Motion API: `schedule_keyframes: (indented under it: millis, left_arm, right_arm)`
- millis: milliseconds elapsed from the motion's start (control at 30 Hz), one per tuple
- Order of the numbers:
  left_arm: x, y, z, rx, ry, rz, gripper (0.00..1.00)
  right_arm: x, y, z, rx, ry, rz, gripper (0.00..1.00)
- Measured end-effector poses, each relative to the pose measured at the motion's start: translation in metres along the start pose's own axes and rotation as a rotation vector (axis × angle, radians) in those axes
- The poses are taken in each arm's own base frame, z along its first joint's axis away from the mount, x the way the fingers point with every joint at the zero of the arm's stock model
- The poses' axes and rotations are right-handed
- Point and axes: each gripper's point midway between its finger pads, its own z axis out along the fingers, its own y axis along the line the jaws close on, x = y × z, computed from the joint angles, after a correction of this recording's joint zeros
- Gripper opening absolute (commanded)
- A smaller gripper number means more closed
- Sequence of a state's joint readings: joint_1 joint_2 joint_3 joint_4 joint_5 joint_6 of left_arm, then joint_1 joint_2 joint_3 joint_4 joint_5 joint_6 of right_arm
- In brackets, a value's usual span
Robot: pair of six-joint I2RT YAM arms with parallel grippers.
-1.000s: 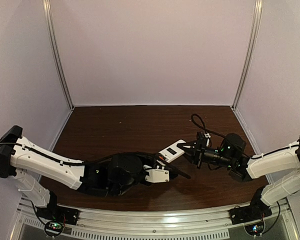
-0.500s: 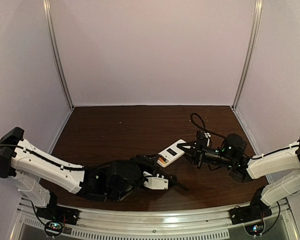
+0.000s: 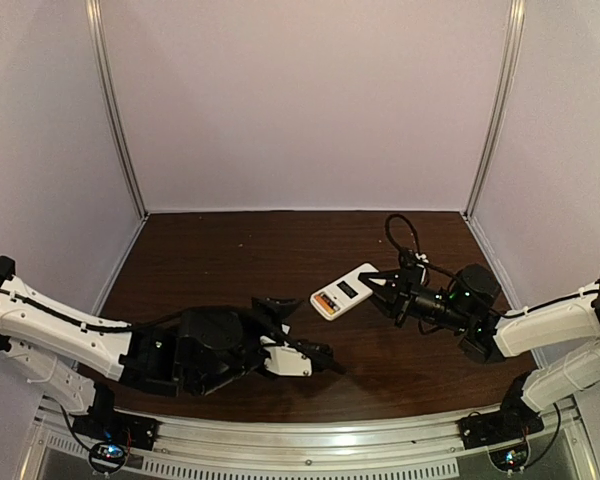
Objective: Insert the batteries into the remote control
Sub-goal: Load the battery into the battery compartment, then adjust the battery in the battery compartment.
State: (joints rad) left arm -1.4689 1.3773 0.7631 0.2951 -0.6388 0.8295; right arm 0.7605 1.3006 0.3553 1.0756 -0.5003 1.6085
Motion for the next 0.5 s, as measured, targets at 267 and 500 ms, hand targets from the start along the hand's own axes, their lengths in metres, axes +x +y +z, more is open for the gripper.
schedule_keyframes:
  millis: [267, 500]
  left_arm:
    - [0.01, 0.063, -0.024, -0.074, -0.089, -0.39, 0.97]
    - [0.056, 0.136, -0.039, -0.12, -0.2, -0.97, 0.97]
  right_arm:
    - [-0.002, 0.007, 0.003, -0.012, 0.0, -0.114, 0.0]
    - [0.003, 0.046, 0.013, -0.059, 0.043, -0.38, 0.0]
